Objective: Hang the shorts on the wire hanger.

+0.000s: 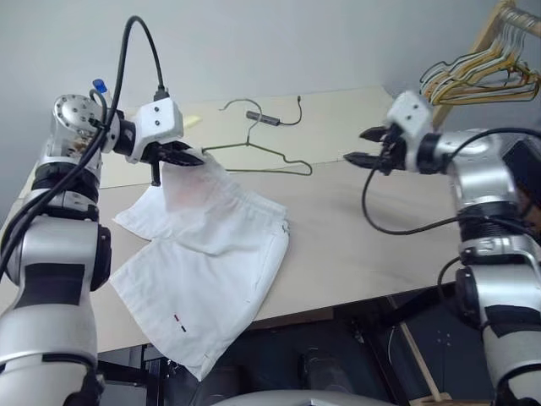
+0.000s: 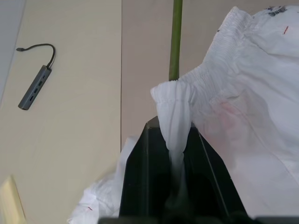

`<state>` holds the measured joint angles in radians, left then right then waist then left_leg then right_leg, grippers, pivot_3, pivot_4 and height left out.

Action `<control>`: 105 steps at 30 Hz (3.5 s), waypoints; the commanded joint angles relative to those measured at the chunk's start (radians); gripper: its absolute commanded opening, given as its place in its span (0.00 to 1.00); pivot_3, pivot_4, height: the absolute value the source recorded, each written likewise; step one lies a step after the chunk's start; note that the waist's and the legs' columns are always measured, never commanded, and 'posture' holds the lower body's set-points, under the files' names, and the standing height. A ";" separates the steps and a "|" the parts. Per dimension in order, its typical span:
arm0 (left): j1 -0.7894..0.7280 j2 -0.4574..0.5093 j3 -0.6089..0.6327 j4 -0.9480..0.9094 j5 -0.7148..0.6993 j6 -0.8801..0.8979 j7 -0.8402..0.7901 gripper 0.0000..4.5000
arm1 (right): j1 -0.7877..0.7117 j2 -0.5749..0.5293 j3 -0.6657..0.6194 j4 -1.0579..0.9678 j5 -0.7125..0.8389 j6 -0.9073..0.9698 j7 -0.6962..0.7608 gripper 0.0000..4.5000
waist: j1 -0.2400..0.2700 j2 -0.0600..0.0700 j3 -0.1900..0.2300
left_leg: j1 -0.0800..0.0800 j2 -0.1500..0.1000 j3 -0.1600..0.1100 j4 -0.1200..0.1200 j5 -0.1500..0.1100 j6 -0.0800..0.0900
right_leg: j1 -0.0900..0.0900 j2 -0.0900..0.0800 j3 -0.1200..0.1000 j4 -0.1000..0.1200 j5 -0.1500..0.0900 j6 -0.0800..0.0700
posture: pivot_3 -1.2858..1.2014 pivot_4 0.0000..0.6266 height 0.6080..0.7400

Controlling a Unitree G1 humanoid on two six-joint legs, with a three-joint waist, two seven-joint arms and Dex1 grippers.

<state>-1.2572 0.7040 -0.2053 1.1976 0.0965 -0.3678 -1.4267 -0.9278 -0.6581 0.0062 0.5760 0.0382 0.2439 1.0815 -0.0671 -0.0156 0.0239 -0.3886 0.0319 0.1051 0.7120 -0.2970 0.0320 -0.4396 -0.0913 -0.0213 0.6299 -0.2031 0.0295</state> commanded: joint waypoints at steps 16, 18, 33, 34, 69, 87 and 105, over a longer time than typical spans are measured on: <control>-0.085 0.036 0.086 -0.003 -0.008 -0.017 0.000 0.00 | 0.232 0.354 -0.069 -0.302 0.417 0.788 -0.180 0.75 | 0.000 0.000 0.000 | 0.003 0.000 -0.001 0.001 -0.003 0.006 | 0.001 0.000 0.004 0.004 0.000 0.000 | 0.52 0.00 1.00; -0.084 0.035 0.088 -0.005 -0.008 -0.018 -0.001 0.00 | 0.238 0.380 -0.043 -0.296 0.408 0.764 -0.191 0.75 | 0.003 0.000 0.000 | 0.001 0.000 -0.001 0.002 -0.001 0.002 | 0.000 0.000 0.003 0.003 0.001 0.001 | 0.52 0.00 1.00; -0.071 0.041 0.096 -0.010 -0.013 -0.020 -0.003 0.00 | 0.214 0.423 -0.003 -0.187 0.385 0.655 -0.242 0.01 | 0.000 0.000 0.000 | 0.000 -0.001 -0.001 0.003 -0.001 0.002 | 0.000 0.000 0.003 0.002 0.001 0.002 | 0.52 0.00 1.00; -0.069 0.042 0.097 -0.010 -0.014 -0.020 -0.004 0.00 | 0.216 0.421 -0.005 -0.193 0.387 0.653 -0.244 0.01 | 0.000 0.000 0.000 | 0.000 -0.001 -0.001 0.003 -0.001 0.002 | 0.000 0.000 0.003 0.002 0.001 0.002 | 0.52 0.00 1.00; 0.028 0.085 0.097 -0.058 -0.013 -0.012 -0.107 0.00 | 0.147 0.058 0.054 -0.132 0.134 0.237 -0.300 0.01 | -0.002 -0.001 0.000 | 0.002 0.000 0.002 0.003 -0.004 0.008 | 0.000 0.000 0.005 0.001 0.002 0.002 | 0.52 0.00 1.00; 0.056 0.068 0.125 -0.086 -0.075 -0.008 -0.120 0.00 | 0.125 0.035 0.110 -0.014 0.083 0.179 -0.256 0.01 | -0.001 -0.001 0.000 | 0.002 -0.001 0.004 0.003 -0.004 0.007 | 0.000 0.000 0.006 0.001 0.002 0.003 | 0.52 0.00 1.00; 0.081 0.070 0.055 -0.083 0.027 -0.049 0.005 0.00 | 0.076 -0.051 0.182 -0.320 0.007 0.129 -0.144 0.01 | 0.000 -0.001 0.000 | 0.001 0.000 0.004 0.003 -0.004 0.007 | 0.000 0.000 0.006 0.000 0.002 0.003 | 0.52 0.00 1.00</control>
<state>-1.1700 0.7348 -0.1560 1.1292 0.1173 -0.4113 -1.4151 -0.8004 -0.6691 0.1978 0.3300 0.0666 0.3475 0.9193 -0.0674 -0.0162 0.0236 -0.3871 0.0315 0.1094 0.7147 -0.3012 0.0395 -0.4395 -0.0914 -0.0154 0.6304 -0.2014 0.0322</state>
